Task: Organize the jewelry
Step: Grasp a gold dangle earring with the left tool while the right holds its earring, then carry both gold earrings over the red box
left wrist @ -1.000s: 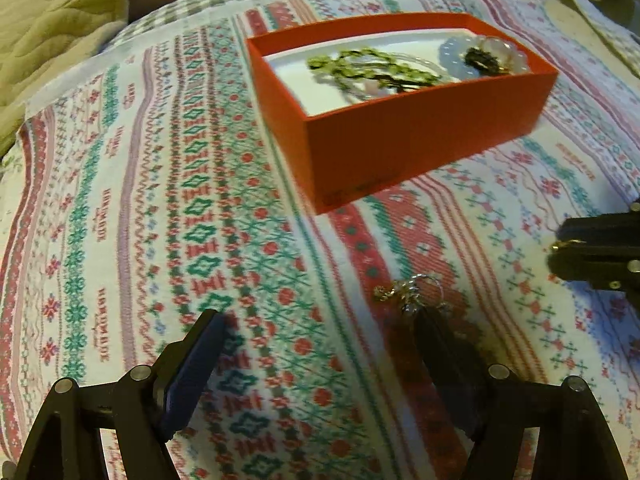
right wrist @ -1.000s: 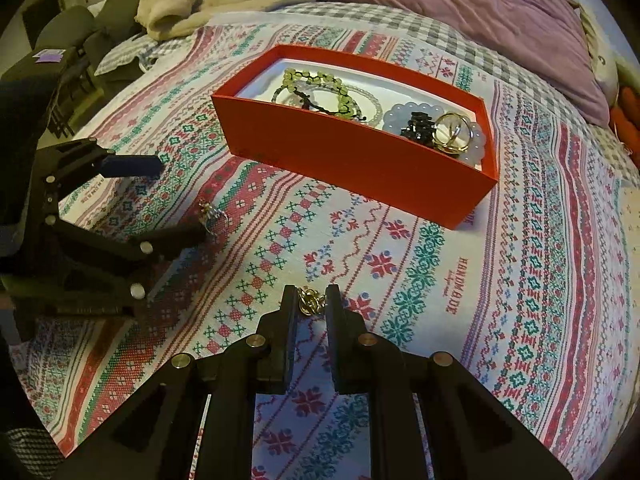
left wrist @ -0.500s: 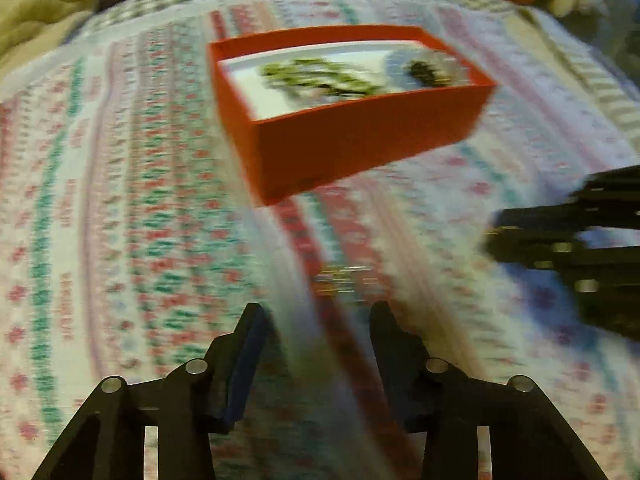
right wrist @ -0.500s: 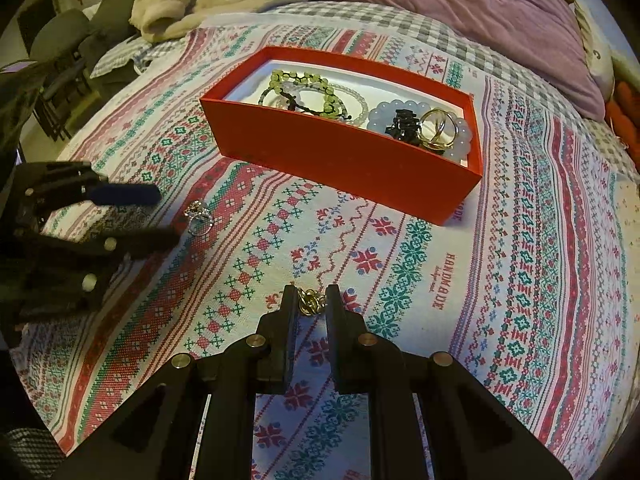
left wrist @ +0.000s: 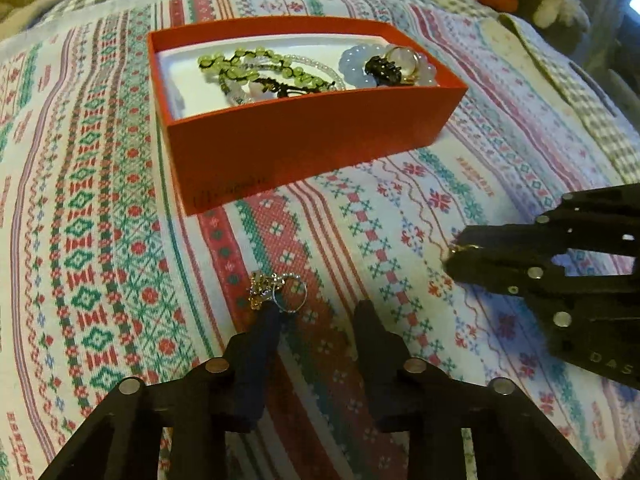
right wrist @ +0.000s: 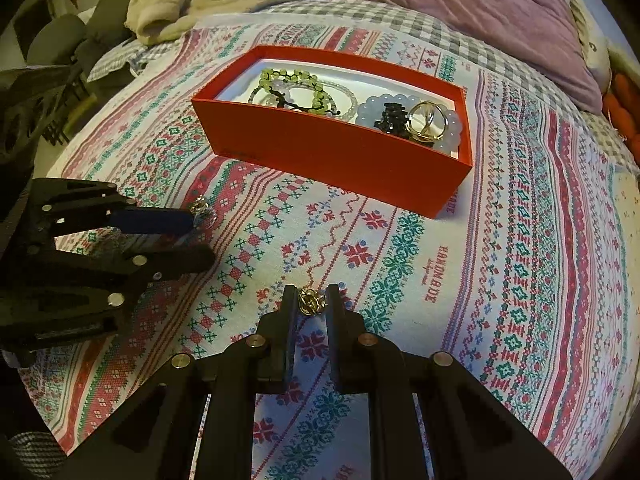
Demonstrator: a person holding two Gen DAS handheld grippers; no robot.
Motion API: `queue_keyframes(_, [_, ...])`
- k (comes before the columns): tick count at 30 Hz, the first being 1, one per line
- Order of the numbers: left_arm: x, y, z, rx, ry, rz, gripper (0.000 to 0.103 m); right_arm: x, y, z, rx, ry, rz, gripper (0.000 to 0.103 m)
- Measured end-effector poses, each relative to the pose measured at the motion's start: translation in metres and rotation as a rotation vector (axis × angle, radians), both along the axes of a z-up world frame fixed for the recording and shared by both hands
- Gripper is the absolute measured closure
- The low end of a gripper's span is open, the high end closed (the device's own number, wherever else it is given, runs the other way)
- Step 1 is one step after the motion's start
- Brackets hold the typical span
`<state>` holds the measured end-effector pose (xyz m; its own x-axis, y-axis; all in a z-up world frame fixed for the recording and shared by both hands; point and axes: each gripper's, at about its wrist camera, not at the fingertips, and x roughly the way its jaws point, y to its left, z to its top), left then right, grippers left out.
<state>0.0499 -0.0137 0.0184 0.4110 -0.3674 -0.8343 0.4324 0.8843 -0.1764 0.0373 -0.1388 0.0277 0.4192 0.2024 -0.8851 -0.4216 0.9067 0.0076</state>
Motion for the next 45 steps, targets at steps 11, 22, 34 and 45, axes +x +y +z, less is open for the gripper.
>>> queue_keyframes(11, [0.02,-0.016,-0.002,0.039,-0.073,0.009,0.083,-0.003,-0.005,0.002,0.002,-0.004,-0.016,0.089])
queue_keyframes(22, [0.042,-0.012,-0.005,-0.008,-0.097,0.008,0.08,-0.007,-0.015,0.005,0.004,-0.009,-0.041,0.089])
queue_keyframes(34, [0.046,-0.03,-0.008,0.047,-0.126,-0.019,0.084,-0.008,-0.021,0.008,0.009,-0.015,-0.064,0.089])
queue_keyframes(45, [0.027,-0.023,-0.001,0.044,-0.117,-0.023,0.089,-0.011,-0.027,0.02,0.031,-0.042,-0.073,0.089])
